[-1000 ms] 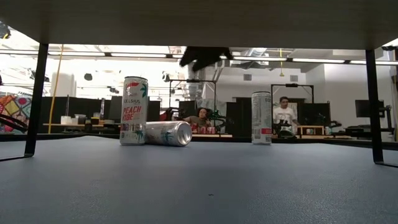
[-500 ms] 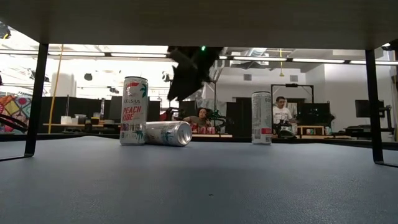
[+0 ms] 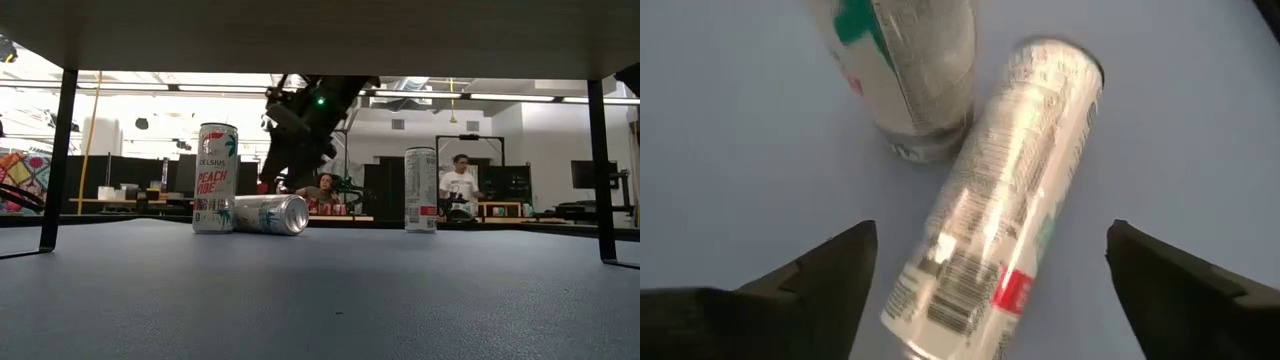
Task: Place canned beverage on shelf
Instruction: Put the bottom right white pink soda can on the shelf
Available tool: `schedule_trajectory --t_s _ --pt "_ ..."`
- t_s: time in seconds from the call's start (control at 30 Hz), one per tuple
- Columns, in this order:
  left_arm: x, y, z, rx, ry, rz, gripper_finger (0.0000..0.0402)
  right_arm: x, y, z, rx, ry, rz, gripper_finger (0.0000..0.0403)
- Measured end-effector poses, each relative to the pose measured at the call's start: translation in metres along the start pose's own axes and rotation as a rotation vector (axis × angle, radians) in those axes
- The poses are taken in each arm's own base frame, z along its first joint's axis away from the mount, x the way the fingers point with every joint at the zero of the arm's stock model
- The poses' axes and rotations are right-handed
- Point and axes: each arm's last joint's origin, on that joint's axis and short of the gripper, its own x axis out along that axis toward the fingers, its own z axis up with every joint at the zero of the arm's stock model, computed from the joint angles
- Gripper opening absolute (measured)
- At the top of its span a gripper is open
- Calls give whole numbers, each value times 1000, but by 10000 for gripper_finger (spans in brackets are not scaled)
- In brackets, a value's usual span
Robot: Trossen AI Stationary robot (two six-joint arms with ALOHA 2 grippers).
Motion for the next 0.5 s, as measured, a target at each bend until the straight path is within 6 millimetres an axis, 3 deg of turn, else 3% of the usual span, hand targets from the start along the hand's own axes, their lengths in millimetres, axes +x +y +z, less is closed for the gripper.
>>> schedule_trajectory --t_s 0.5 --pt "0 0 0 -11 2 0 387 41 -3 -20 32 66 -67 378"
